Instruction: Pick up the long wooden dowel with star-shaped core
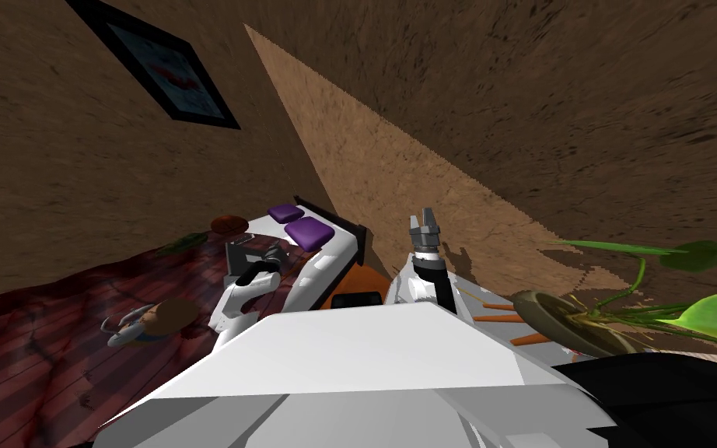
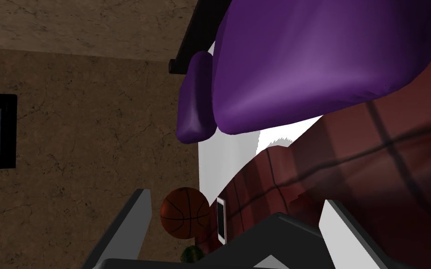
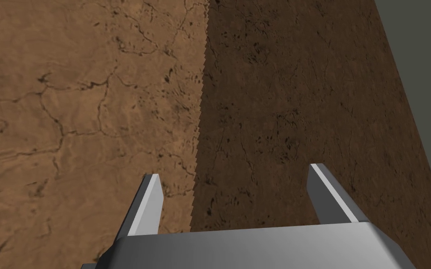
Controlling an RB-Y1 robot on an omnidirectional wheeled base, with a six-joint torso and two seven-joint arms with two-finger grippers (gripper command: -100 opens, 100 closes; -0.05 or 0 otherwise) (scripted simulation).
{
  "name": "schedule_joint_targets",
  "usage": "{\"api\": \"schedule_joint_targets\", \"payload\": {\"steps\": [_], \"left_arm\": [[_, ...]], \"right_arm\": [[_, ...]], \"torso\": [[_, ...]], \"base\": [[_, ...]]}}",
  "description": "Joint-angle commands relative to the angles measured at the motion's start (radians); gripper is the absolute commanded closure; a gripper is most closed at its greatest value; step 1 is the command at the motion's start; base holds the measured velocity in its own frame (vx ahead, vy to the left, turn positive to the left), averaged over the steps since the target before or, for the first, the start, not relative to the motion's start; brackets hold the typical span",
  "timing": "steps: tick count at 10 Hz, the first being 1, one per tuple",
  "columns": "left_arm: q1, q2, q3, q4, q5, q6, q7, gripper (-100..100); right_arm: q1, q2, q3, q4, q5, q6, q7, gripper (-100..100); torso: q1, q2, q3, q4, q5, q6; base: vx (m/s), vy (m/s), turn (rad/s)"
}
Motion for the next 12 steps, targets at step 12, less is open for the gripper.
{"api": "schedule_joint_targets", "payload": {"steps": [12], "left_arm": [[-0.052, 0.037, 0.156, 0.213, -0.014, 0.319, 0.06, -100]], "right_arm": [[0.0, 0.0, 0.0, 0.0, 0.0, 0.0, 0.0, 0]], "torso": [[0.0, 0.0, 0.0, 0.0, 0.0, 0.0]], "base": [[0.022, 0.013, -0.071]]}}
